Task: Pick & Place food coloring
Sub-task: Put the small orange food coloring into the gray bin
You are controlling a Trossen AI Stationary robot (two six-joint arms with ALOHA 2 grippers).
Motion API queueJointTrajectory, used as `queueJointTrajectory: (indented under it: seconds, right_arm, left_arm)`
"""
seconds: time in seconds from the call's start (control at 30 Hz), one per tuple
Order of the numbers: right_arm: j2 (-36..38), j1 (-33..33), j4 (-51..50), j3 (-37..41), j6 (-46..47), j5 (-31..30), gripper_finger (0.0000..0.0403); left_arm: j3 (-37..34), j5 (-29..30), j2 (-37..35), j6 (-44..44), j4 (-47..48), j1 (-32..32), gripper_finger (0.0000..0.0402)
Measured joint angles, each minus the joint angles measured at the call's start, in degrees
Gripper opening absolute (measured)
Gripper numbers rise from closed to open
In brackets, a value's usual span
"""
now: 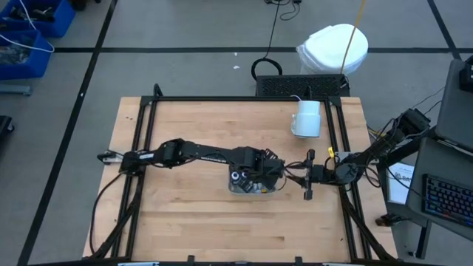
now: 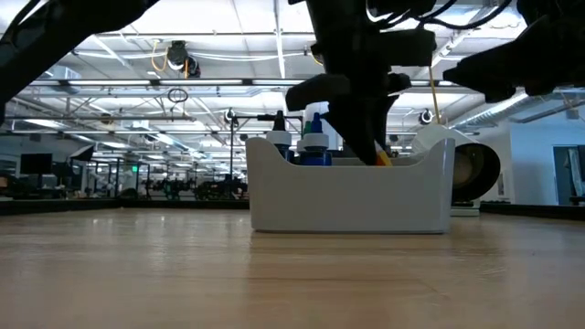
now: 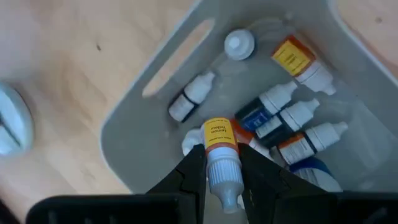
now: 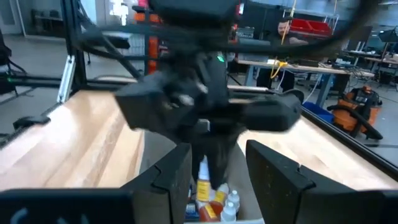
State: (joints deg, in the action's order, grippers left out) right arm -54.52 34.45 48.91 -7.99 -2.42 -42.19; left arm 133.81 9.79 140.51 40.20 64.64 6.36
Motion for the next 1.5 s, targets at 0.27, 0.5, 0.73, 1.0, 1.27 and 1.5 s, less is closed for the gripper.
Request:
queueJointTrajectory:
  seconds: [0.27,0.5,0.73,1.0,1.27,1.5]
  right_arm:
    - [0.0,-0.4,-1.2,0.0,0.1,0.2,0.0141]
    - [0.0,-0.4,-1.2,0.0,0.2,0.2,0.0141]
    - [0.0,-0.4,-1.2,0.0,0.2,0.3,0.0139]
    - [0.0,-0.4,-1.6,0.0,0.7,0.3,0.0139]
    - [0.0,-0.4,-1.7,0.0,0.7,0.3,0.0139]
    - [0.0,-0.4,-1.7,0.0,0.7,0.3,0.0139]
  left_arm:
    - [0.0,0.7,0.2,11.4,1.2,2.7,0.0074]
    - [0.0,0.7,0.6,22.8,0.6,3.7,0.0074]
    - [-0.2,0.7,2.5,31.1,1.7,3.8,0.0074]
    - [-0.2,0.8,4.0,34.3,2.0,3.7,0.0075]
    - [-0.2,2.5,4.0,33.5,1.6,3.7,0.0085]
    - [-0.2,3.6,4.0,32.8,1.2,3.7,0.0128]
